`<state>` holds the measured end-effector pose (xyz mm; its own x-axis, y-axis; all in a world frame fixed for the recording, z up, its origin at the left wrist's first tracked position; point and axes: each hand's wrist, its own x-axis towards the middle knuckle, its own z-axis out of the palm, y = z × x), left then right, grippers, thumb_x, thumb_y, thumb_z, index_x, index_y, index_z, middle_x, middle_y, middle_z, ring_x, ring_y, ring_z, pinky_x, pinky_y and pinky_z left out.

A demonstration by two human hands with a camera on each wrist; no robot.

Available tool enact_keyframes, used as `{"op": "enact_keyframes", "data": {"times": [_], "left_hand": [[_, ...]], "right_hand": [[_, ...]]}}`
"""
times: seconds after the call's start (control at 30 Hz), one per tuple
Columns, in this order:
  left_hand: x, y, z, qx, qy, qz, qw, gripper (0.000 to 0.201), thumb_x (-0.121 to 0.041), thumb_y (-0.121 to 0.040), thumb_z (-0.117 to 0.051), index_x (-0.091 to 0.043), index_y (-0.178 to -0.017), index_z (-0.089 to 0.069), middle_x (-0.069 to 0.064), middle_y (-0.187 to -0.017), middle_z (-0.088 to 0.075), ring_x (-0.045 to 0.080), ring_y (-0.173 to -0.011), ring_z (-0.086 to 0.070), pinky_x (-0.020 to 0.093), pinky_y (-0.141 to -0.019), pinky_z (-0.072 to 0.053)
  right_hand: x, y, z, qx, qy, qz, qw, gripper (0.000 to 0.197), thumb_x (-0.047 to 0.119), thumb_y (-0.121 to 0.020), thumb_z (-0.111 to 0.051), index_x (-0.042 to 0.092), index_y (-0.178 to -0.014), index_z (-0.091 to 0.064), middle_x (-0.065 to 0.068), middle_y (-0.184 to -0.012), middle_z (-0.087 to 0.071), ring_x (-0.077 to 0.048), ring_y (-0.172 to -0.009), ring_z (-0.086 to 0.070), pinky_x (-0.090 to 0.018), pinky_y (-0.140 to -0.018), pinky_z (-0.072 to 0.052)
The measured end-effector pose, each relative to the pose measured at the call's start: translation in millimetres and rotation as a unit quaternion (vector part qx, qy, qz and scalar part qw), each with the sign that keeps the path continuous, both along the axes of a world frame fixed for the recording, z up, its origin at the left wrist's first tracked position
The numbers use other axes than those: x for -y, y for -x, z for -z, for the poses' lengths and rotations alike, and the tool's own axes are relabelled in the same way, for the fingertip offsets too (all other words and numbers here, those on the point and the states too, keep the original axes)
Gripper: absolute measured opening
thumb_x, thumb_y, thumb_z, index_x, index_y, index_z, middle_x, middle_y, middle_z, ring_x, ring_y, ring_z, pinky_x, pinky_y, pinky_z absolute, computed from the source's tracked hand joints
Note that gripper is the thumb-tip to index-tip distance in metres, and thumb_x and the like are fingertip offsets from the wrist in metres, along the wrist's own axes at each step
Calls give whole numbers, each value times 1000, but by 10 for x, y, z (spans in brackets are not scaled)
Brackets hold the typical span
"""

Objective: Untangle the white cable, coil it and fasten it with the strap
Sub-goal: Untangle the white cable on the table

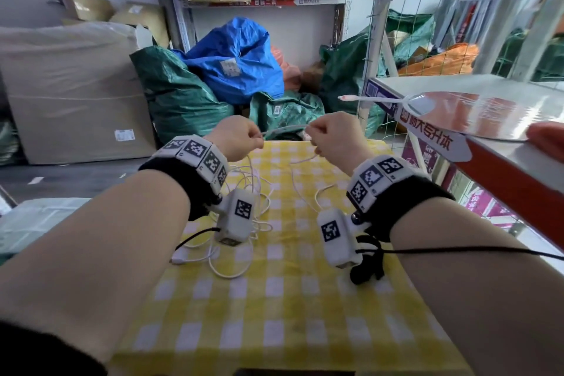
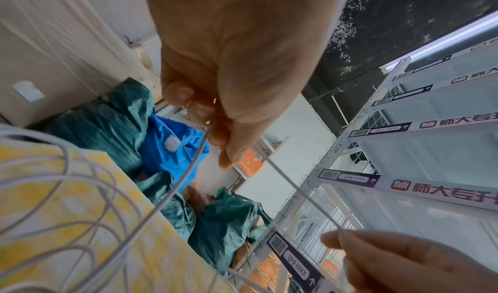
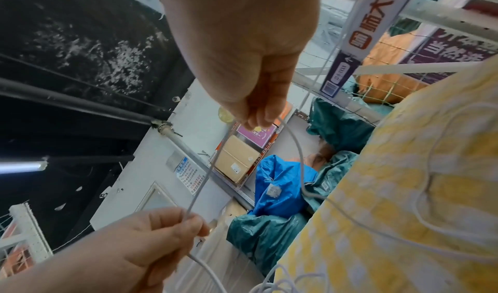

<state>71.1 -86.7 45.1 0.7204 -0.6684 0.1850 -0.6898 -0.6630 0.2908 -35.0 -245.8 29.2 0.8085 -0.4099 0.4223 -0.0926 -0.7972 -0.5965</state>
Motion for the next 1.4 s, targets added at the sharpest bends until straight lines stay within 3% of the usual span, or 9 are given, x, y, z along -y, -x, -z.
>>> {"op": "enact_keyframes", "data": {"times": [0.2,0.3,0.43,0.57,0.7,0.83,1.03,1.23,1.4], "left_hand": [[-242,-211,17,44,-28,-122,991,27,-19,-96,-45,-7,-96,-70,12,-94,-66,31,-89,-58,35,-74,-46],[-345,-284,48,27,-8,-147,989,30,-21,-95,-45,-9,-81,-69,9,-83,-65,28,-82,-57,32,-70,-42],[-269,-183,29,-82,73,-86,990,36,-22,-97,-42,-11,-74,-66,3,-65,-60,19,-66,-58,29,-64,-42],[-29,77,-57,-92,18,-15,995,34,-26,-99,-41,-14,-81,-67,4,-65,-51,20,-58,-50,28,-55,-40],[110,227,-132,-61,-5,33,998,29,-26,-98,-46,-12,-85,-68,-4,-59,-45,10,-51,-41,11,-41,-33],[-7,210,-134,-53,3,51,997,26,-30,-94,-53,-13,-88,-72,3,-72,-62,18,-62,-55,24,-64,-49],[-322,-46,-15,-90,33,-35,995,19,-24,-95,-53,-13,-90,-68,-4,-66,-57,9,-60,-55,21,-52,-40],[-524,-218,33,-17,-34,-134,990,23,-19,-92,-54,-6,-92,-73,11,-91,-69,26,-88,-60,27,-70,-39],[-435,-143,-8,-62,-19,-95,993,27,-24,-95,-50,-10,-89,-73,6,-70,-63,18,-62,-53,27,-61,-39]], "right_hand": [[270,2,28,-53,12,161,985,27,15,-95,-47,1,-92,-70,-13,-93,-70,-29,-91,-66,-34,-78,-53],[380,92,15,-104,-2,219,970,26,12,-93,-47,-3,-101,-67,-16,-96,-67,-30,-91,-63,-29,-69,-45],[248,85,6,-166,40,173,970,29,6,-89,-47,5,-115,-61,-14,-123,-61,-27,-105,-57,-31,-81,-46],[-64,54,-23,-17,56,1,998,61,9,-85,-56,19,-143,-41,-3,-141,-50,-13,-119,-52,-28,-104,-35],[-328,35,-102,14,94,-121,988,30,16,-88,-58,19,-116,-68,-2,-102,-71,1,-63,-52,-23,-81,-47],[-270,35,-106,-12,138,-89,986,23,26,-91,-57,11,-90,-75,1,-72,-61,-11,-69,-51,-24,-64,-35],[11,82,-34,-9,72,79,994,43,17,-93,-51,17,-50,-46,3,-53,-44,-15,-55,-44,-25,-57,-38],[293,123,7,-87,5,223,971,26,16,-95,-49,-1,-96,-68,-16,-89,-65,-27,-77,-57,-28,-64,-41],[162,137,2,-188,58,190,962,27,10,-93,-45,0,-112,-61,-15,-116,-62,-29,-101,-59,-30,-69,-42]]}}
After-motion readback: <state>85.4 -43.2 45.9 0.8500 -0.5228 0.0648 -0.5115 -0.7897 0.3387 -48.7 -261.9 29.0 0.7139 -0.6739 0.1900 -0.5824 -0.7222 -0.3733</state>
